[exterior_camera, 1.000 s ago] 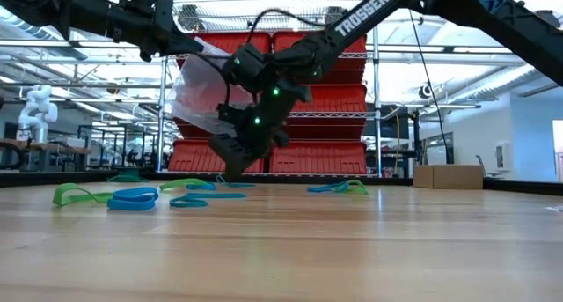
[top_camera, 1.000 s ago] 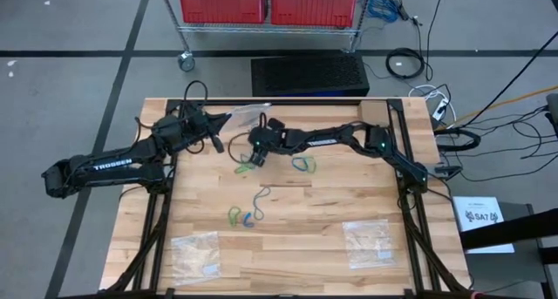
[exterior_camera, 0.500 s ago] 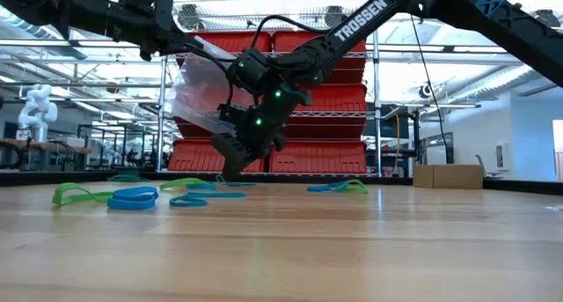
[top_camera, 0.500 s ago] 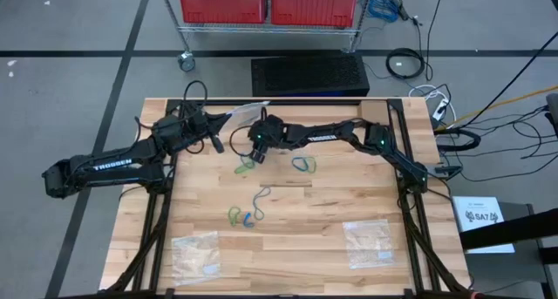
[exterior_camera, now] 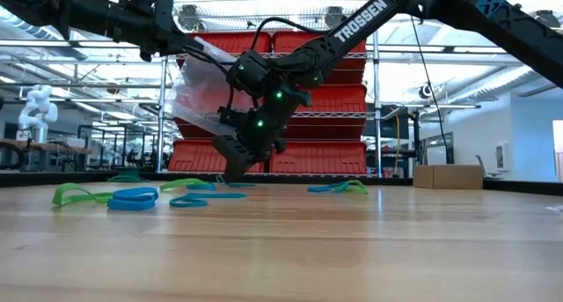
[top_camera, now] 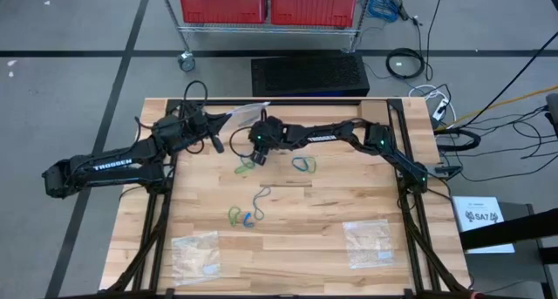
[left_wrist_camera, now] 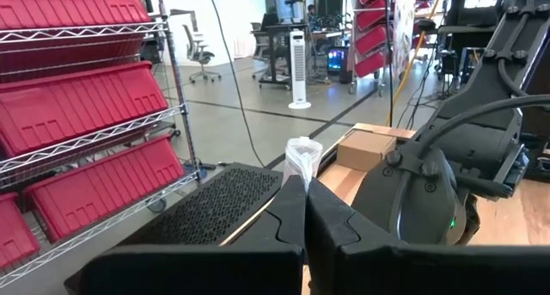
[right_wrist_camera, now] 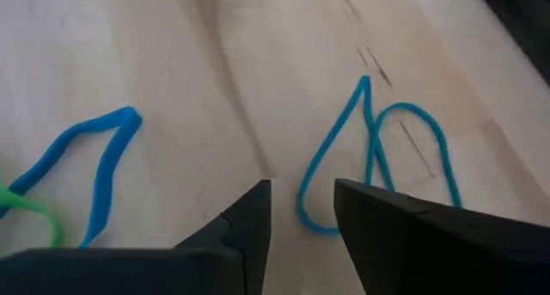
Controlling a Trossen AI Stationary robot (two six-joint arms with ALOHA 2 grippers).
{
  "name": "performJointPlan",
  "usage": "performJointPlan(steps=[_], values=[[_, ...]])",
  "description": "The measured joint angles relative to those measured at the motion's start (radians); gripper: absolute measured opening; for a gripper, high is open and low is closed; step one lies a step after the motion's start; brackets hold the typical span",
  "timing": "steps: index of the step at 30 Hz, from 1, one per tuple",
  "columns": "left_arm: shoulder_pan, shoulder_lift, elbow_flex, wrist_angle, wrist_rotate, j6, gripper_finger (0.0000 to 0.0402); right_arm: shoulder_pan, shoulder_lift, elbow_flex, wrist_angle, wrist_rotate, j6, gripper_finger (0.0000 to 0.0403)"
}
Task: Sort rubber bands
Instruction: Put the top long blue rubber band into the top zip bag
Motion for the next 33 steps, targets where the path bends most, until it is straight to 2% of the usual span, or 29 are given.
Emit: performJointPlan(steps=[5, 9, 15, 18, 22, 25, 27, 33], values=[[0.0, 0.0, 0.0, -0.005, 0.0, 0.0, 0.0, 0.025, -0.015, -0.001, -0.056, 0.002, -0.007, 0.0104], [0.0, 0.0, 0.0, -0.011, 0.0, 0.001, 0.0, 0.036, -0.105, 0.006, -0.153, 0.026, -0.056, 0.0093], [0.0, 0.0, 0.0, -0.011, 0.0, 0.001, 0.0, -0.063, -0.242, 0.013, -0.347, 0.022, -0.16, 0.0089], [0.0, 0.0, 0.0, -0.015, 0.0, 0.0, 0.0, -0.146, -0.29, 0.013, -0.437, -0.08, -0.2, 0.0089], [0.0, -0.005, 0.0, -0.023, -0.013, 0.0, 0.0, -0.264, -0.282, 0.01, -0.502, -0.325, -0.297, 0.0089], [0.0, -0.01, 0.0, -0.027, -0.033, -0.001, 0.0, -0.323, -0.251, 0.011, -0.463, -0.491, -0.371, 0.0089], [0.0, -0.012, 0.0, -0.027, -0.041, -0.001, 0.0, -0.344, -0.217, 0.011, -0.428, -0.528, -0.396, 0.0089], [0.0, -0.013, 0.001, -0.027, -0.062, 0.001, 0.0, -0.344, -0.147, 0.011, -0.337, -0.547, -0.517, 0.009]])
